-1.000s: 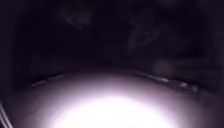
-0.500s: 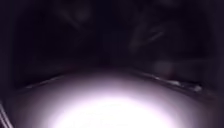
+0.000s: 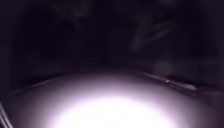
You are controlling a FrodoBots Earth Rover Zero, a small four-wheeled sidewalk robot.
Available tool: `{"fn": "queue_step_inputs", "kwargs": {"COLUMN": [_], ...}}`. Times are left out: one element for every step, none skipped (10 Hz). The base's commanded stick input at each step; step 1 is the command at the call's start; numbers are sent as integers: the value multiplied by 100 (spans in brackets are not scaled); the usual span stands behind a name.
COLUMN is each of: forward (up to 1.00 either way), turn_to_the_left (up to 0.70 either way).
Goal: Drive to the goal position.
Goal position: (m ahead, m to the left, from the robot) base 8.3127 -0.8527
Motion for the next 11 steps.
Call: {"fn": "queue_step_inputs", "kwargs": {"forward": [100, 100, 100, 100, 100, 100, 100, 100, 100, 100, 100], "turn_to_the_left": [0, 0, 0, 0, 0, 0, 0, 0, 0, 0, 0]}}
